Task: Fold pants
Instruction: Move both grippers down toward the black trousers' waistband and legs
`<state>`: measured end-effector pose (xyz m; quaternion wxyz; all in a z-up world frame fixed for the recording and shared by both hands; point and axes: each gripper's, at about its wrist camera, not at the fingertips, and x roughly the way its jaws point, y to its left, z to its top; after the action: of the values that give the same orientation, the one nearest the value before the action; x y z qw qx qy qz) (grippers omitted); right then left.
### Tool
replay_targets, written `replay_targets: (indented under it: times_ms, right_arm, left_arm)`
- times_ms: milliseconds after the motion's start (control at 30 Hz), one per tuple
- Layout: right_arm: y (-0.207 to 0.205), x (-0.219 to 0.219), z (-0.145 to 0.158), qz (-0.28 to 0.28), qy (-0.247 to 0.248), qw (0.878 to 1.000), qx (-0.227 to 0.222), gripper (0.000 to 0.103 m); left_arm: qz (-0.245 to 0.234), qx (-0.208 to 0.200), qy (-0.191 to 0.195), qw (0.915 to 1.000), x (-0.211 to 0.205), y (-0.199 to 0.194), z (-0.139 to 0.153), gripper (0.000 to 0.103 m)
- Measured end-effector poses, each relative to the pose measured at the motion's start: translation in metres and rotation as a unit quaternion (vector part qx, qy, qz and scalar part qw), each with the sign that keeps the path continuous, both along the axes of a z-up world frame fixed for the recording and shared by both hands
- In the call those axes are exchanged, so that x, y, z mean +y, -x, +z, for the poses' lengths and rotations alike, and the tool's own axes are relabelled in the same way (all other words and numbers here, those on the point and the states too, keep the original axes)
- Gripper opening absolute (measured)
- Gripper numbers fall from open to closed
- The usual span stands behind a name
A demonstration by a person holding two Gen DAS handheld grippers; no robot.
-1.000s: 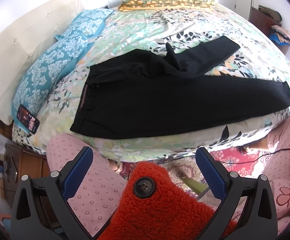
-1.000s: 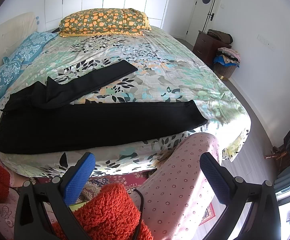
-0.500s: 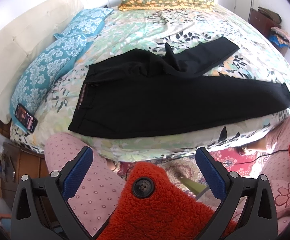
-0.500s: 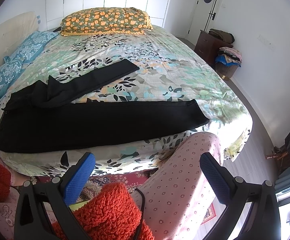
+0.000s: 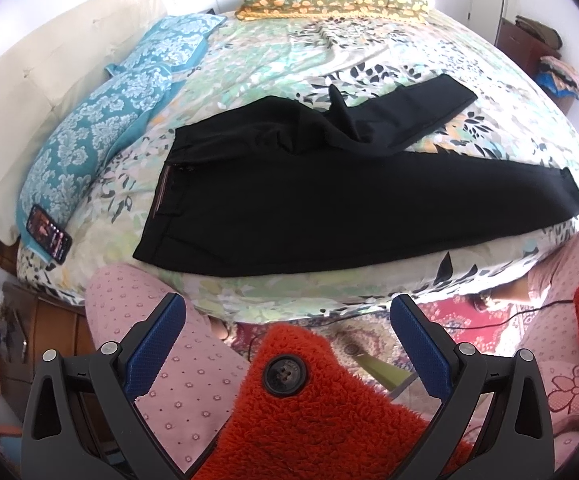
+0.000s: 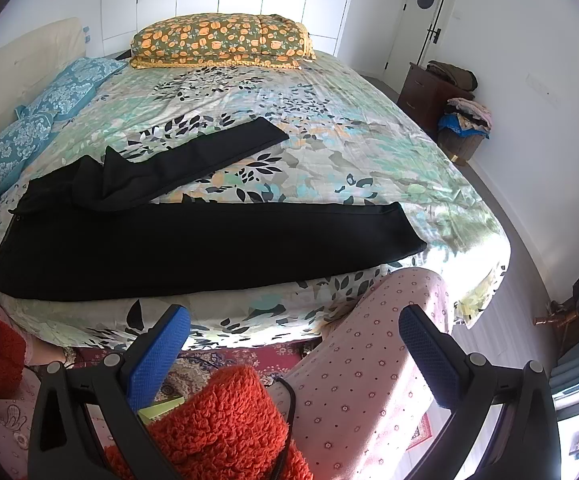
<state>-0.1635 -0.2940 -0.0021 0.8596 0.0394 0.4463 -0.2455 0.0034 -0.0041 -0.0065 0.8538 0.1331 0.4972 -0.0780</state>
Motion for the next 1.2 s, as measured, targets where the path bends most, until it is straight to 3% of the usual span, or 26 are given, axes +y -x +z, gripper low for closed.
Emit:
replay_targets:
  times_ms: [300,400,500,600,667,733,767,800,867,900,1000,1100,1200]
  right_arm:
    - [-0.011,0.009,-0.005,0.041,-0.012,0.999,0.009,0.103]
    - [-0.023,0.014,-0.002,0.102,-0.029,0.994,-0.005,0.103]
    - [-0.046,0.014,0.019,0.164,-0.042,0.984,-0.055,0.103]
    - [-0.069,0.014,0.066,0.223,0.008,0.962,-0.159,0.103]
    - [-0.079,0.014,0.097,0.262,0.050,0.930,-0.253,0.103]
    - [-0.106,0.004,0.107,0.302,0.027,0.904,-0.300,0.103]
    - [-0.133,-0.004,0.100,0.322,-0.017,0.905,-0.277,0.103]
    - [-0.166,-0.010,0.082,0.327,-0.066,0.919,-0.212,0.103]
    - [-0.230,-0.027,0.022,0.290,-0.145,0.944,-0.060,0.103]
    - [-0.248,-0.038,-0.004,0.276,-0.171,0.945,-0.033,0.102]
    - [-0.295,-0.076,-0.050,0.254,-0.201,0.946,0.000,0.099]
    - [-0.358,-0.127,-0.050,0.262,-0.188,0.946,0.000,0.098]
    - [-0.433,-0.174,-0.054,0.271,-0.144,0.951,0.032,0.098]
  left_arm:
    - [-0.001,0.007,0.007,0.9999,0.000,-0.006,-0.003,0.102]
    - [-0.010,-0.002,0.014,0.9998,-0.001,-0.014,-0.001,0.102]
    - [-0.019,-0.040,0.019,0.9988,-0.001,-0.031,0.010,0.102]
    - [-0.018,-0.097,0.030,0.9947,-0.001,-0.064,0.032,0.102]
    - [-0.012,-0.133,0.041,0.9902,-0.001,-0.082,0.046,0.102]
    - [-0.003,-0.175,0.053,0.9831,-0.001,-0.099,0.055,0.102]
    - [0.006,-0.200,0.057,0.9781,-0.002,-0.110,0.056,0.102]
    - [0.014,-0.211,0.059,0.9756,-0.002,-0.118,0.053,0.102]
    - [0.039,-0.207,0.056,0.9760,-0.005,-0.138,0.034,0.102]
    - [0.053,-0.187,0.055,0.9793,-0.007,-0.149,0.015,0.102]
    - [0.072,-0.123,0.052,0.9884,-0.006,-0.158,-0.033,0.102]
    - [0.081,-0.065,0.041,0.9937,0.005,-0.158,-0.083,0.102]
    - [0.099,-0.031,0.037,0.9939,0.016,-0.166,-0.107,0.102]
